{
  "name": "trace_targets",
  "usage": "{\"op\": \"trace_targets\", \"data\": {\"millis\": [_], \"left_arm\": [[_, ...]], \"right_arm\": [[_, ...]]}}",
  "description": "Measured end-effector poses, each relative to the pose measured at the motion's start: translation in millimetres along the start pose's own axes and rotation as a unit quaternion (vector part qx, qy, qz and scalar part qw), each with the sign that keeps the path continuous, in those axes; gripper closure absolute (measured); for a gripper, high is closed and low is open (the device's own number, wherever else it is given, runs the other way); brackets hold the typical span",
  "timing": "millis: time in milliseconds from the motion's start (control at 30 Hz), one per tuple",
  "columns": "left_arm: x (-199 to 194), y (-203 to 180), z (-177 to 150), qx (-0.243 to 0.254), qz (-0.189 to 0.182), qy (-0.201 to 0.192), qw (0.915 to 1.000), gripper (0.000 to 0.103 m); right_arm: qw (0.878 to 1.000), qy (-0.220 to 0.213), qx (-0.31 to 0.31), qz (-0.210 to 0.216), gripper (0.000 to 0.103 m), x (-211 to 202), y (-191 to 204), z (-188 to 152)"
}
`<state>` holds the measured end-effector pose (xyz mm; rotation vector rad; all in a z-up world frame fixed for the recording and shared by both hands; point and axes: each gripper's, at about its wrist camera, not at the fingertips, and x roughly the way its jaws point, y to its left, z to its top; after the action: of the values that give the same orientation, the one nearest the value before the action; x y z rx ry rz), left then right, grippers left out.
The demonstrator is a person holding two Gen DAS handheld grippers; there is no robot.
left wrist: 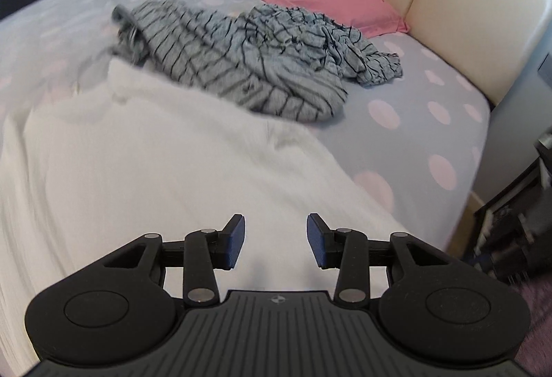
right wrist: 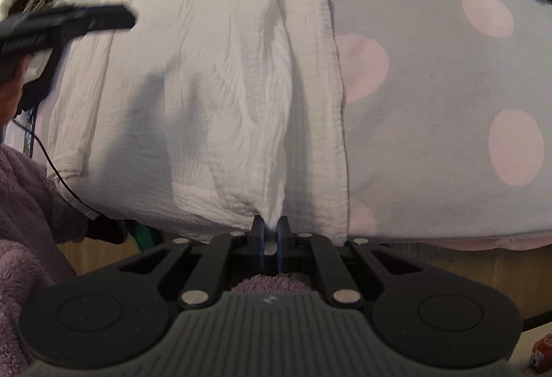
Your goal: Fold clothes
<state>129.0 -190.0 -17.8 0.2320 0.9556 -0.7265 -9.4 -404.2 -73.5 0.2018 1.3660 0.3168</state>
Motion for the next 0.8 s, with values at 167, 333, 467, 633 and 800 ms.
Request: {"op": "trace_targets", "data": {"millis": [167,333,467,633,800], "left_arm": [[40,-18,37,0.064,0.031,0.009,0.9974,0.066],[91,-51,44,0.191,0.071,0.022,0.9788,0.066],[127,-60,40,0.25,0.093,0.039,0.963,0.066],[145,-53,45,0.251,0.087,0.051,0.9628,0.091],[133,-43,66,0.212,0.056,0.049,0.9744,0.101]], "right_arm": [[1.0,-0.018,0.0,0.015,0.095,-5,2,-4],[0.999,-0.032,0.003,0.037,0.095,-8,-1,-8],[0.998,-0.038,0.013,0.048,0.095,-9,-7,-6],[0.997,-0.04,0.024,0.061,0.095,-7,-10,-3],[0.997,-0.043,0.025,0.065,0.095,-11,-12,-4]]}}
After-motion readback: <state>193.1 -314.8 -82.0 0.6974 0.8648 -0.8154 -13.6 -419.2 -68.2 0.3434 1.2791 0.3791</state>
